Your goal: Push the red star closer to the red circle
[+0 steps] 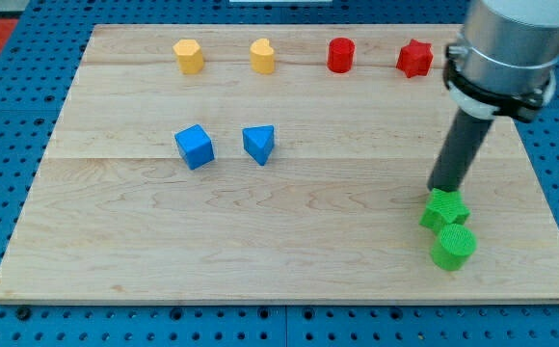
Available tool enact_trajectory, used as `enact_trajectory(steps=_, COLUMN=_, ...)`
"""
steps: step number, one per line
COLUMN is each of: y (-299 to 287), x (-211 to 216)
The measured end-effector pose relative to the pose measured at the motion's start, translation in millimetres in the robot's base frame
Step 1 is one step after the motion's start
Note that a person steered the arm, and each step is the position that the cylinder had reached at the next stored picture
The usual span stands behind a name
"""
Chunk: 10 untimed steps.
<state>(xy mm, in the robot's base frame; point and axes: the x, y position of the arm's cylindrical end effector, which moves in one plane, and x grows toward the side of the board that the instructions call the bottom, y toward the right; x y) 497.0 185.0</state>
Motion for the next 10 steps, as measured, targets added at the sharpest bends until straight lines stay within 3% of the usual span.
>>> enact_trajectory(steps=2, y=30, x=-22)
enact_trajectory(steps=5, y=85, x=-209)
enact_trajectory(steps=6, y=55, x=-244)
enact_trajectory(steps=8, y=-52, x=-231)
enact_trajectory(steps=10, y=-50, x=-214)
